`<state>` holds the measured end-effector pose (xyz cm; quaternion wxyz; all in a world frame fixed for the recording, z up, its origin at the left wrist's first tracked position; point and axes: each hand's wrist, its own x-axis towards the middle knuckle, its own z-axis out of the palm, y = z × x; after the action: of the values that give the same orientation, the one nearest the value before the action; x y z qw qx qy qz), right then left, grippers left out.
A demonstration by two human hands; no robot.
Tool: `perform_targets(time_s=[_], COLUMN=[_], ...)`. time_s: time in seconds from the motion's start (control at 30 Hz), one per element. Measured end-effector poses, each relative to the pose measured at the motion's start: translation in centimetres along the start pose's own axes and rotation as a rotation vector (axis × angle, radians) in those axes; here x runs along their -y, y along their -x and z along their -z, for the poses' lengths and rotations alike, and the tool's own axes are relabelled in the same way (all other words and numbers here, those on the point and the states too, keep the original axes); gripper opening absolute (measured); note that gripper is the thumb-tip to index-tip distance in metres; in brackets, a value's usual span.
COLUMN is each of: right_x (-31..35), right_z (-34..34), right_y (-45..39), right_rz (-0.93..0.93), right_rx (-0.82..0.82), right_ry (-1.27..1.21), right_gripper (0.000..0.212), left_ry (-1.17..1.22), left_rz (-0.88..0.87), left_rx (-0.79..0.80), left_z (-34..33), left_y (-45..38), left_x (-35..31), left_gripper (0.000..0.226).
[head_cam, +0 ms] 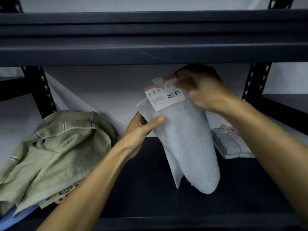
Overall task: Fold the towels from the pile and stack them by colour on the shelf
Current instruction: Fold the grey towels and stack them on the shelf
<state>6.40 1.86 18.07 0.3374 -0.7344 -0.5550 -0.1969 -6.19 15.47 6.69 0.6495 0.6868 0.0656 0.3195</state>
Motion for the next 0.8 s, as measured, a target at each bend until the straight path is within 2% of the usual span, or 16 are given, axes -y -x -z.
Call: perform_targets(time_s=[0.1,0.17,0.3,0.4,0.47,0.53,0.67,0.73,0.8], right_x=[-0.2,-0.7,-2.7,-4.6,-5.0,-4.8,-4.4,-4.2,-4.2], right_z=[0.7,0.5,-2.1,-5.4,-7.2,-8.0,-8.0,-8.0,-8.0], right_y=[-1.1,-1.3,0.5,4.2,6.2,7.0,6.5,6.6,7.1], right_rz=[-0.094,-0.156,-0.319,-0.521,-0.587,-0.623,-0.645,-0.644,-0.611], right_rx=[0.034,-0.041,-0.178,-0.094,-0.050,-0.102,-0.186,-0.165,-0.135], right_ry=[-0.080,-0.190,-0.580,-0.875,-0.984,-1.062,-1.166,-1.118,-0.963], right_gripper=[0.018,0.017,0.032,0.029,0.025,0.021,0.015,0.015,0.009], left_ry=[-0.014,-0.025,0.007,0.032,0.015,-0.036,-0.232,-0.357,-0.454], left_rz=[0.015,0.029,0.073,0.113,0.123,0.124,0.143,0.165,0.139], left_rx=[-0.015,-0.056,-0.124,-0.128,-0.130,-0.112,0.035,0.052,0.048], left_z=[-0.2,-0.2,-0.7,-1.2,-1.4,-1.4,-0.6,-0.3,-0.3], left_y=[-1.5,-2.4,-2.9,-2.6,-2.5,-2.2,-1.4,-0.7,-0.2], left_x=[-1.6,-2.1,-1.9,-1.1,-0.7,-0.7,-0.3,0.4,0.9], left_gripper=[0.037,0.028,0.025,0.024,0.023,0.023,0.032,0.033,0.033])
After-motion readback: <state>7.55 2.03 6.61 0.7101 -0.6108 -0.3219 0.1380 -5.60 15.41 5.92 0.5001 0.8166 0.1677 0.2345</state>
